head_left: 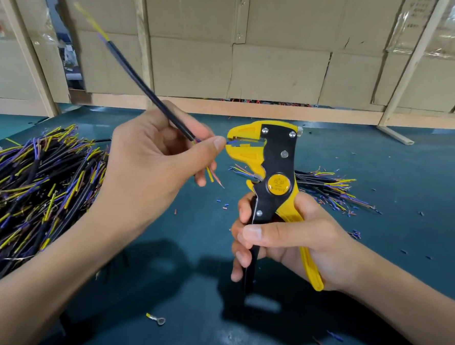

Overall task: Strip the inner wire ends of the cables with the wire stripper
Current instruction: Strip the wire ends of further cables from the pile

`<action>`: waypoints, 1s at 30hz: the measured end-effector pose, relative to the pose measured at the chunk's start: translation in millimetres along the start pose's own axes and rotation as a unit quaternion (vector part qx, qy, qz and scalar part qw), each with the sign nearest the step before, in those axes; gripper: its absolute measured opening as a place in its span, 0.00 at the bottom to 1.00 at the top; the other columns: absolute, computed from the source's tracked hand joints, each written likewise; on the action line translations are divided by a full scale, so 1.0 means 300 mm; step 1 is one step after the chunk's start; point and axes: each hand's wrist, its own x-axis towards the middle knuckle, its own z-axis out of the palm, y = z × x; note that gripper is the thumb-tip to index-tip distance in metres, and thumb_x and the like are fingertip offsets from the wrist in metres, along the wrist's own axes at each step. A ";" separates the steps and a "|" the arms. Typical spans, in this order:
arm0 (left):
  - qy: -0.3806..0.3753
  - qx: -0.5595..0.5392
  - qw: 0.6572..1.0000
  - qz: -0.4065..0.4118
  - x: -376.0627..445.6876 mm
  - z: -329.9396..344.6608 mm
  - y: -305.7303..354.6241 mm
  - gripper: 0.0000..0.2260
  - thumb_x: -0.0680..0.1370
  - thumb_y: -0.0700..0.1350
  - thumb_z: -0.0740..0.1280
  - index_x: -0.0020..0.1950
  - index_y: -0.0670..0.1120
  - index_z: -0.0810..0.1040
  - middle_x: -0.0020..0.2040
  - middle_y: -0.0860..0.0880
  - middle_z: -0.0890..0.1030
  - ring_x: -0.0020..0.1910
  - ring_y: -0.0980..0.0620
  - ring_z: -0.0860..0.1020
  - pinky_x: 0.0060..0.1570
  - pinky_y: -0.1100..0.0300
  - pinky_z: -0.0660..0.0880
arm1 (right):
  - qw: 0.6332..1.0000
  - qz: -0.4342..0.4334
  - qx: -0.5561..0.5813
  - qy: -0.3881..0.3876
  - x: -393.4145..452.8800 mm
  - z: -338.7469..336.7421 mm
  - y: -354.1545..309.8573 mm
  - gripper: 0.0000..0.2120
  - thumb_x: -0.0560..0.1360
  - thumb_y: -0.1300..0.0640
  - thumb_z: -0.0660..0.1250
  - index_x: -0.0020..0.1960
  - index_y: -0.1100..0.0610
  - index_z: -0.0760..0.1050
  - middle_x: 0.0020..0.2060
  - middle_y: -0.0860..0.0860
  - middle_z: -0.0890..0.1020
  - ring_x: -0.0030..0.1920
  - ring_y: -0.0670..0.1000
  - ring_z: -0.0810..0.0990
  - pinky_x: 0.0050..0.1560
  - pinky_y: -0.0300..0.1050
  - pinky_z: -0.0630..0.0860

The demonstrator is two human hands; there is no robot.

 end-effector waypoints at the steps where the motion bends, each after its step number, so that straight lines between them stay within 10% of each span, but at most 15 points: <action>1: 0.000 0.006 1.000 0.001 0.001 0.000 0.003 0.09 0.72 0.38 0.74 0.38 0.50 0.78 0.35 0.40 0.81 0.28 0.36 0.76 0.28 0.54 0.75 | 1.000 0.000 -0.004 0.001 0.000 -0.001 -0.002 0.06 0.72 0.66 0.70 0.48 0.61 0.76 0.35 0.58 0.75 0.35 0.59 0.77 0.42 0.60 0.79; 30: 0.029 0.039 0.998 -0.042 -0.006 0.006 0.036 0.08 0.71 0.42 0.77 0.40 0.44 0.78 0.33 0.44 0.83 0.25 0.48 0.73 0.28 0.62 0.71 | 0.999 0.000 -0.045 0.010 -0.003 -0.015 -0.014 0.11 0.74 0.69 0.68 0.40 0.72 0.66 0.30 0.55 0.70 0.28 0.55 0.73 0.34 0.53 0.78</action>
